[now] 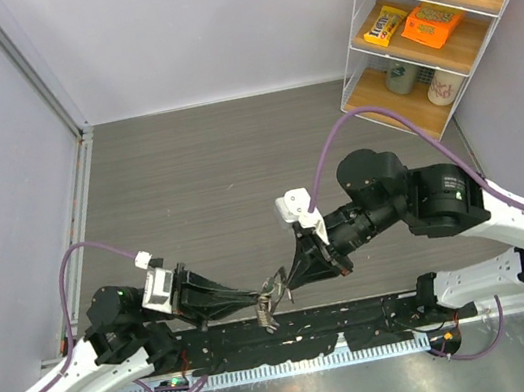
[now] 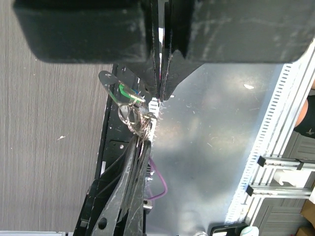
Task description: Put the keys on the keyring
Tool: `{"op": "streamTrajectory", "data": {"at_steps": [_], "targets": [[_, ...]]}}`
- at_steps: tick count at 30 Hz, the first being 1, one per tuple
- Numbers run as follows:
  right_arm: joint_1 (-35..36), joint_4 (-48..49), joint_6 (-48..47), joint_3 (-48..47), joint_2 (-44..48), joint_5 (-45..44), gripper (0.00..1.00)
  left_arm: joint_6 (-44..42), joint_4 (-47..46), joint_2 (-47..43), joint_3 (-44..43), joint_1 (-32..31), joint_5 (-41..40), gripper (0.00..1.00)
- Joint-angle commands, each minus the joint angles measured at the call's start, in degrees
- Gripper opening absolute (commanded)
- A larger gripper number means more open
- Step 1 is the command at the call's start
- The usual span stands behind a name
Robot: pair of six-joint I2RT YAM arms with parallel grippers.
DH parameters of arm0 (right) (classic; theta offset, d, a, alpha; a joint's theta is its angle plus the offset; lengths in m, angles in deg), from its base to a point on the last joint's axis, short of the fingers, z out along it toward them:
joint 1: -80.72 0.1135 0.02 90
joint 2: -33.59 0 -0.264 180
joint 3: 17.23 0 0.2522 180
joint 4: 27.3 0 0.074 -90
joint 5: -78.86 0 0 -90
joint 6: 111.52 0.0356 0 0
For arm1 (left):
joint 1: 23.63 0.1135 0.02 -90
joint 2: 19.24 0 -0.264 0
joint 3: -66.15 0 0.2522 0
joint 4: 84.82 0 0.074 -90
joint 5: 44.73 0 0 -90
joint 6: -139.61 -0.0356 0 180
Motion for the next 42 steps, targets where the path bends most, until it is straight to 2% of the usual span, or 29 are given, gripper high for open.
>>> {"op": "streamTrajectory", "data": {"at_steps": [1,19,32,42], "targets": [[0.56,4.52,1.91,-4.14,-1.33,-1.68,0.05,-0.9,-2.22,-0.31,-2.33,0.02,-1.08,0.0],[1.09,3.64,0.77,-9.42,-9.33,-0.45,0.05,-1.16,-2.14,-0.48,-2.86,0.02,2.88,0.0],[3.72,2.24,-1.51,-9.07,-10.48,-1.33,0.05,-1.42,-2.49,0.22,-2.94,0.11,2.96,0.0],[4.34,1.88,-0.55,-10.21,-11.71,-6.68,0.05,-1.16,-3.28,0.4,-2.77,0.02,3.67,0.0]]}}
